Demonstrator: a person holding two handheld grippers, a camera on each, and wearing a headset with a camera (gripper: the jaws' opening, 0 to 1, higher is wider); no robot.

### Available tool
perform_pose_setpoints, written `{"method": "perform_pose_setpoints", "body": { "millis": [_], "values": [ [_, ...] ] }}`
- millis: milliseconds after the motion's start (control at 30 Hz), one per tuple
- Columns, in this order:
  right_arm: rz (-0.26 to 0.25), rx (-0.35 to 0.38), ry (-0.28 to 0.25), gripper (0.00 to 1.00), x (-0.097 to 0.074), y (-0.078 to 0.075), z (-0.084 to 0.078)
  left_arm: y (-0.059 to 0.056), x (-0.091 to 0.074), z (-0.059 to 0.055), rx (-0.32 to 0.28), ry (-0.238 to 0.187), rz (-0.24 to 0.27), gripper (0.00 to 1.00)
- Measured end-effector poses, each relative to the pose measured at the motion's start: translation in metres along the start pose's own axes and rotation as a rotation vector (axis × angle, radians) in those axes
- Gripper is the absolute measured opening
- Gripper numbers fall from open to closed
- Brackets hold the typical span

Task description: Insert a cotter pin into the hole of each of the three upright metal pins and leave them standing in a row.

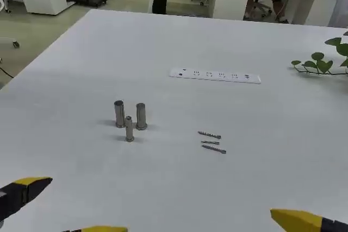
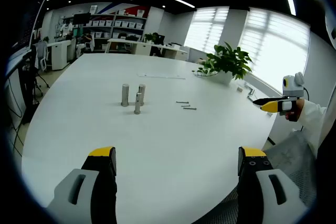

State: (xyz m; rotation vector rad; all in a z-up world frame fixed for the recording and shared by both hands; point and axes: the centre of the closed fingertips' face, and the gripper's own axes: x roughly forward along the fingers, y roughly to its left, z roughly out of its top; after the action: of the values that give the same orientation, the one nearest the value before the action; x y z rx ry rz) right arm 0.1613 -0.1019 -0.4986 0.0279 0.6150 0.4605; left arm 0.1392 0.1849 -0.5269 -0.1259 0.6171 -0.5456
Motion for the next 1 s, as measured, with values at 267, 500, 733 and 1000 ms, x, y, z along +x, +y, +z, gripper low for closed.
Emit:
{"method": "perform_pose_setpoints", "body": {
  "millis": [267,500,733,1000],
  "values": [
    [0.005,-0.002,0.017,0.97,0.002,0.001,-0.001,0.002,-0.003,-0.001,0.001,0.010,-0.002,0.96],
    [0.012,-0.011,0.034,0.97,0.002,0.003,-0.004,-0.002,-0.003,-0.003,0.002,0.013,-0.009,0.96],
    [0.015,-0.019,0.044,0.96,0.003,0.002,-0.004,-0.010,-0.003,-0.015,0.011,0.051,-0.021,0.96],
    [0.001,-0.018,0.049,0.96,0.002,-0.007,-0.001,-0.014,-0.008,-0.014,0.029,0.077,-0.039,0.96]
  ]
}}
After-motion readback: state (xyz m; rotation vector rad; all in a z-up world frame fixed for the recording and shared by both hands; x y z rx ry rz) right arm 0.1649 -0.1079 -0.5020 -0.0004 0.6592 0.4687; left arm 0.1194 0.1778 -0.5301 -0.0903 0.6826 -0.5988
